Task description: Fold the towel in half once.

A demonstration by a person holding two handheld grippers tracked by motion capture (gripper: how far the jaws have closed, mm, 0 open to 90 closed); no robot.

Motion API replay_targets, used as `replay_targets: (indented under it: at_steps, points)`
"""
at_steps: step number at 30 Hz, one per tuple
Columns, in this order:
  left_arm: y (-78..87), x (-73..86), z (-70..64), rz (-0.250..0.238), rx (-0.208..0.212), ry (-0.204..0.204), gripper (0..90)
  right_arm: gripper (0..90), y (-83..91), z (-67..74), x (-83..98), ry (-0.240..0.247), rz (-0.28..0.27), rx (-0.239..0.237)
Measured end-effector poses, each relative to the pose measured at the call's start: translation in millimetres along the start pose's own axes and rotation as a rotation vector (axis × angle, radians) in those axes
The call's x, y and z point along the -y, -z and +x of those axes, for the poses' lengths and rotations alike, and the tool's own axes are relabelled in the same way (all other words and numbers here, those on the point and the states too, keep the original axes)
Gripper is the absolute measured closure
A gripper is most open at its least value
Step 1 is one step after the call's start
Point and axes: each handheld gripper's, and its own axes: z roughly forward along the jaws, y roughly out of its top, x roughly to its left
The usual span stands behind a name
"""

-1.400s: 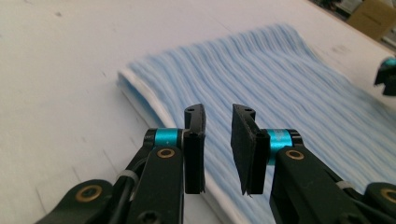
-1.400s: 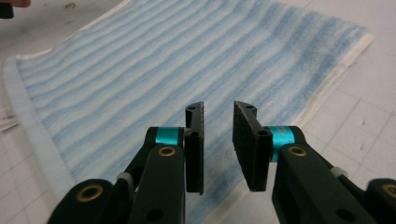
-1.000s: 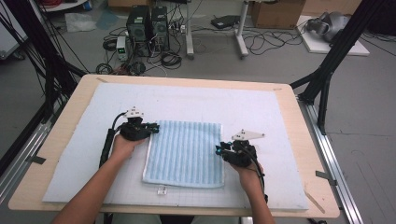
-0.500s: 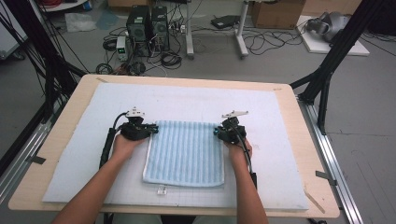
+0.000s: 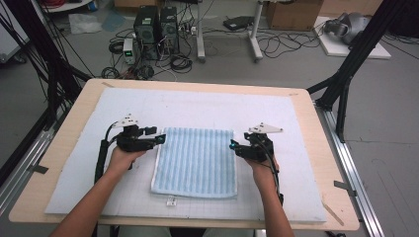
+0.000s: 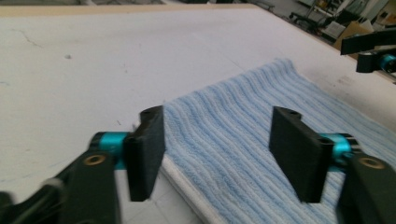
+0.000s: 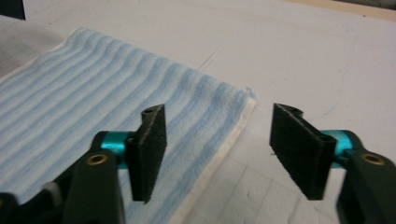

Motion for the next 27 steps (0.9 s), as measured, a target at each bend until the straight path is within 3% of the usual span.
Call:
replay_targets:
  at_steps: [3,7,14,20,27]
  points:
    - [12.3,4.2,-2.9,-0.026,0.026,-0.013,24.6,24.1,10.0,2.4,5.9,0.002,0.001,-0.013]
    - [23.2,9.8,-7.6,-0.058,0.030,-0.049,17.8,10.6,21.0,5.6,16.8,0.021,-0.033,0.005]
    - [31.5,10.4,-10.1,-0.078,0.007,-0.055,17.5,10.6,31.8,2.3,23.7,0.071,-0.056,0.007]
    - [34.8,9.2,-8.7,-0.100,-0.004,-0.057,17.5,10.6,34.9,-5.5,24.8,0.036,-0.079,0.027]
    - [31.5,10.4,-12.3,-0.076,-0.009,-0.077,17.6,10.6,33.1,-3.4,24.6,0.061,-0.064,0.032]
